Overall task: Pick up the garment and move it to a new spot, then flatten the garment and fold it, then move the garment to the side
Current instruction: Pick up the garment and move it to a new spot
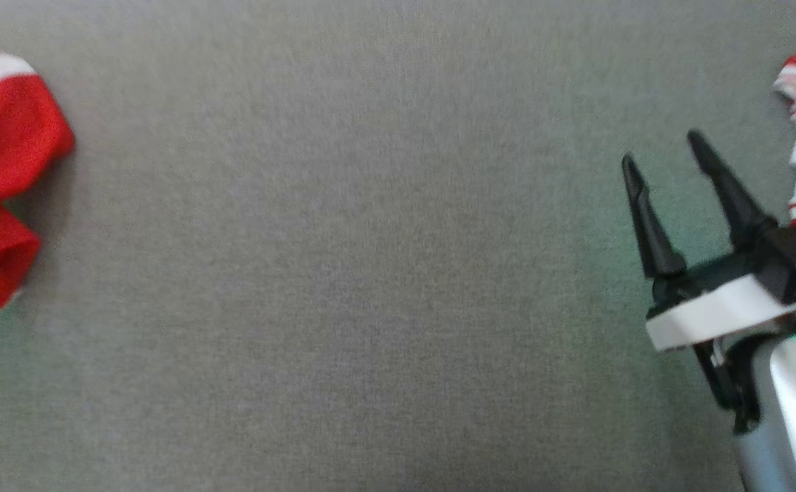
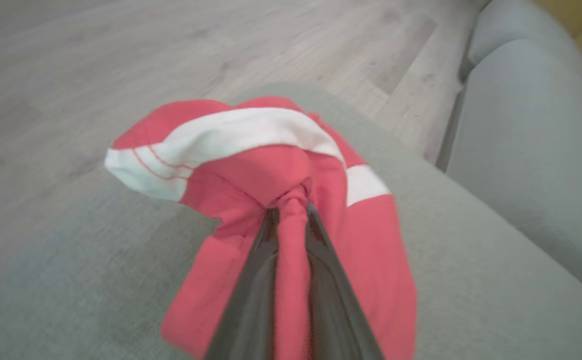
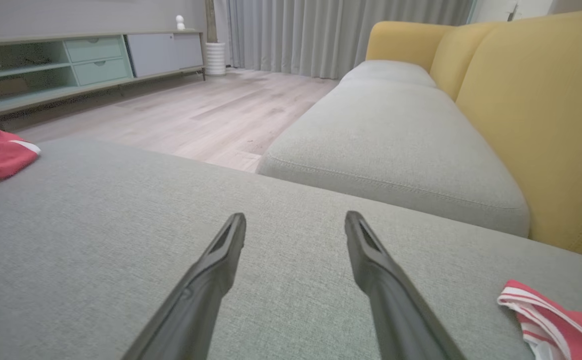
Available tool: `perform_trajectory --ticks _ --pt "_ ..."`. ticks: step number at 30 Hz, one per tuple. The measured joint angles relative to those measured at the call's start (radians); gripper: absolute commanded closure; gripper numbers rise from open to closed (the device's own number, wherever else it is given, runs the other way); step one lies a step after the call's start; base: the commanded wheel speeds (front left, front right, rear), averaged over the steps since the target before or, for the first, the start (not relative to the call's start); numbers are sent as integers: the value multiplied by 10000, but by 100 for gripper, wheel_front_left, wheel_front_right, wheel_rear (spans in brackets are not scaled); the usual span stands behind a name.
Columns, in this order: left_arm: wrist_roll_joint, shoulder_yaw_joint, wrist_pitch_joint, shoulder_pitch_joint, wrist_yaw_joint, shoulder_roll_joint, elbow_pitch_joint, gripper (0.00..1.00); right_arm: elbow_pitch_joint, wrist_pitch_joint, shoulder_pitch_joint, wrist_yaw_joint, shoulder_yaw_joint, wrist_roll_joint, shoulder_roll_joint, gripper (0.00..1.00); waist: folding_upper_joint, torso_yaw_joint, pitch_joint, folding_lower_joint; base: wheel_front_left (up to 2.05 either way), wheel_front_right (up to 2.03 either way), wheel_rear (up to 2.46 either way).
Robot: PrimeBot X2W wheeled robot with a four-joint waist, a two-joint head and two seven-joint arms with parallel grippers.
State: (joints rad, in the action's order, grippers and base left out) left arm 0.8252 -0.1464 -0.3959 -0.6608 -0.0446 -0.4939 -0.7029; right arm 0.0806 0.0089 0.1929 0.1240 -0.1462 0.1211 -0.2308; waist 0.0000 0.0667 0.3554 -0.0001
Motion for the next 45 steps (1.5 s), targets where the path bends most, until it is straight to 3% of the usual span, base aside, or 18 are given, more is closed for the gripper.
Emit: perform_trajectory --ticks 6,13,19,25,34,35,36,37,40,45 --pt "-439 1022 -58 -28 -278 236 1425 100 -581 -186 -799 0 82 224 144 0 0 83 -1628 -3 0 0 0" --pt "-633 2594 -579 -81 -288 1662 4257 100 -759 -265 -1274 0 303 362 418 0 1 86 -3152 -3 0 0 0" --pt "-936 3916 -794 64 -58 2798 5733 100 -794 -265 -1406 0 115 378 629 0 1 -447 -3547 0 0 0 0" --pt "-1586 5137 -568 1003 21 3463 5628 100 -951 -265 -1285 0 -449 460 621 0 1 -1375 -3468 1 0 0 0" --pt "-2765 6103 1218 1906 159 3866 3457 100 -1310 -368 -447 0 -1057 644 629 0 1 -2692 -2893 1 0 0 0" --pt "-2897 6234 1461 1931 98 3904 3162 75 -1371 -391 -402 0 -1091 656 629 0 1 -2762 -2810 2 0 0 0" --pt "-3035 6378 1712 1959 58 3944 2823 16 -1440 -451 -358 0 -1116 656 633 0 0 -2827 -2735 3 0 0 0" --pt "-3139 6464 1916 1980 4 3988 2510 0 -1482 -454 -335 0 -1152 662 637 0 1 -2875 -2676 4 0 0 0" --pt "-3233 6625 2545 1994 -102 4077 1885 0 -1620 -522 -297 0 -1223 731 635 0 0 -2887 -2581 4 0 0 0" --pt "-3235 6466 4408 1999 -270 4077 2217 0 -1659 -587 -230 0 -966 729 633 0 0 -2513 -2643 2 0 0 0"
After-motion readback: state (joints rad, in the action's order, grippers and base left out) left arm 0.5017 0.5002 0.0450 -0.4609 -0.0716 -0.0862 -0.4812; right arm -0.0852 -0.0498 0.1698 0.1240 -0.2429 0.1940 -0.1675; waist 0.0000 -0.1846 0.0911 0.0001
